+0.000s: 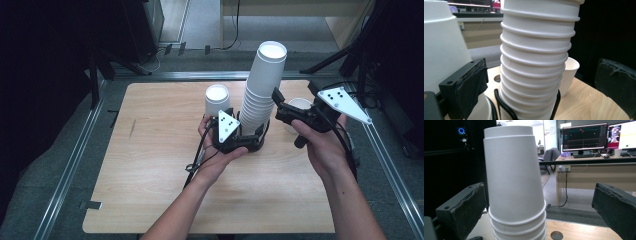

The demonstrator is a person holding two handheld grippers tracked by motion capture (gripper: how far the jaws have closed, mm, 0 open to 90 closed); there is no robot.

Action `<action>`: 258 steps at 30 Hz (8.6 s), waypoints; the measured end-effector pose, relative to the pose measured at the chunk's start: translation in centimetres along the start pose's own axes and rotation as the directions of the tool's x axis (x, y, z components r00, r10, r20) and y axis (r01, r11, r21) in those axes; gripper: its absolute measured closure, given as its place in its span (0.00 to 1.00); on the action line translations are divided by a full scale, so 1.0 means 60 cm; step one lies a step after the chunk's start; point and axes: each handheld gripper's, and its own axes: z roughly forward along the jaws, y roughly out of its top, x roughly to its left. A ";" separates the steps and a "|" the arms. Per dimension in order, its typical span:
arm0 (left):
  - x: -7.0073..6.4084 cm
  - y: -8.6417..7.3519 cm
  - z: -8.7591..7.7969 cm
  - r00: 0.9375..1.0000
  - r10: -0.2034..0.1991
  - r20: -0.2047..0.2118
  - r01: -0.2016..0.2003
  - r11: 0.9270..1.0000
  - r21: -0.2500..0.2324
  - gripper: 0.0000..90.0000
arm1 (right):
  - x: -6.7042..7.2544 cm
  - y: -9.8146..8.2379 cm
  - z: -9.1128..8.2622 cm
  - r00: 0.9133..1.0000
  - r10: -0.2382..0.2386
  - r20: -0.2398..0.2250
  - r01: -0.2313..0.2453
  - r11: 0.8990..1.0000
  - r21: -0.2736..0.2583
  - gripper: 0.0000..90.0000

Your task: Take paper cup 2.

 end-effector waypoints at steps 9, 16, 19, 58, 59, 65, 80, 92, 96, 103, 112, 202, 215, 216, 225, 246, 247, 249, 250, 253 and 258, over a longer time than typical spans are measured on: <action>-0.007 0.007 0.024 1.000 0.004 -0.008 -0.004 1.000 -0.030 0.00 | 0.016 0.015 0.023 0.999 -0.032 -0.039 0.032 0.999 0.008 0.00; -0.011 0.009 0.040 0.999 0.032 -0.038 -0.033 0.999 -0.023 0.00 | 0.020 0.017 0.046 0.997 -0.047 -0.056 0.049 0.998 0.036 0.00; -0.013 0.007 0.047 0.998 0.048 -0.048 -0.049 0.999 -0.014 0.00 | 0.021 0.018 0.054 0.996 -0.070 -0.053 0.073 0.996 0.047 0.00; -0.038 0.002 0.085 0.976 0.068 -0.208 -0.073 0.997 -0.018 0.04 | 0.010 -0.003 0.113 0.986 -0.021 -0.166 0.044 0.990 0.132 0.12; -0.038 0.002 0.085 0.976 0.069 -0.208 -0.074 0.997 -0.017 0.04 | 0.010 -0.003 0.113 0.986 -0.021 -0.166 0.044 0.990 0.132 0.12; -0.037 0.003 0.085 0.976 0.069 -0.207 -0.074 0.997 -0.016 0.04 | 0.011 -0.003 0.114 0.986 -0.027 -0.163 0.047 0.992 0.121 0.15; -0.036 0.004 0.081 0.978 0.073 -0.197 -0.075 0.997 -0.001 0.05 | 0.020 0.022 0.114 0.991 -0.024 -0.134 0.032 0.997 0.064 0.16; -0.035 0.004 0.080 0.979 0.072 -0.192 -0.073 0.997 0.004 0.05 | 0.032 0.050 0.106 0.995 -0.032 -0.097 0.031 0.999 -0.010 0.17; -0.035 0.005 0.079 0.979 0.072 -0.190 -0.072 0.997 0.006 0.05 | 0.034 0.061 0.102 0.996 -0.036 -0.085 0.034 0.999 -0.025 0.17; -0.035 0.004 0.079 0.979 0.070 -0.192 -0.069 0.998 0.010 0.06 | 0.036 0.083 0.091 0.997 -0.022 -0.072 0.018 0.998 -0.067 0.17; -0.035 0.005 0.079 0.979 0.068 -0.194 -0.067 0.998 0.014 0.06 | 0.031 0.096 0.077 0.998 -0.021 -0.060 0.015 0.995 -0.096 0.16; 0.041 -0.036 -0.204 0.999 -0.038 0.021 0.034 0.988 0.154 0.00 | 0.048 -0.190 -0.082 0.960 -0.269 0.074 0.265 0.963 0.052 0.16; 0.041 -0.034 -0.211 0.998 -0.043 0.035 0.038 0.988 0.150 0.00 | 0.077 -0.229 -0.077 0.884 -0.459 0.087 0.452 0.888 0.088 0.16; 0.041 -0.034 -0.211 0.998 -0.043 0.036 0.038 0.988 0.150 0.00 | 0.080 -0.233 -0.076 0.877 -0.473 0.084 0.466 0.880 0.088 0.16; 0.040 -0.037 -0.209 0.998 -0.041 0.050 0.032 0.985 0.167 0.00 | 0.102 -0.260 -0.072 0.813 -0.579 0.059 0.573 0.815 0.088 0.16; 0.029 -0.040 -0.206 0.990 -0.025 0.135 -0.004 0.977 0.213 0.00 | 0.149 -0.310 -0.077 0.650 -0.759 -0.032 0.760 0.650 0.010 0.16; 0.029 -0.040 -0.205 0.990 -0.026 0.139 -0.005 0.976 0.216 0.00 | 0.151 -0.312 -0.077 0.645 -0.763 -0.038 0.764 0.646 0.005 0.16; 0.029 -0.041 -0.204 0.988 -0.030 0.150 -0.004 0.975 0.222 0.00 | 0.154 -0.315 -0.078 0.640 -0.767 -0.046 0.768 0.641 -0.002 0.16; 0.030 -0.042 -0.204 0.987 -0.037 0.159 0.000 0.974 0.228 0.00 | 0.156 -0.316 -0.078 0.639 -0.767 -0.051 0.768 0.640 -0.004 0.16; 0.029 -0.044 -0.202 0.984 -0.037 0.175 -0.007 0.971 0.240 0.00 | 0.159 -0.320 -0.079 0.629 -0.775 -0.063 0.776 0.630 -0.005 0.16; 0.024 -0.046 -0.200 0.981 -0.028 0.194 -0.022 0.968 0.250 0.00 | 0.164 -0.326 -0.080 0.606 -0.791 -0.077 0.793 0.609 -0.019 0.16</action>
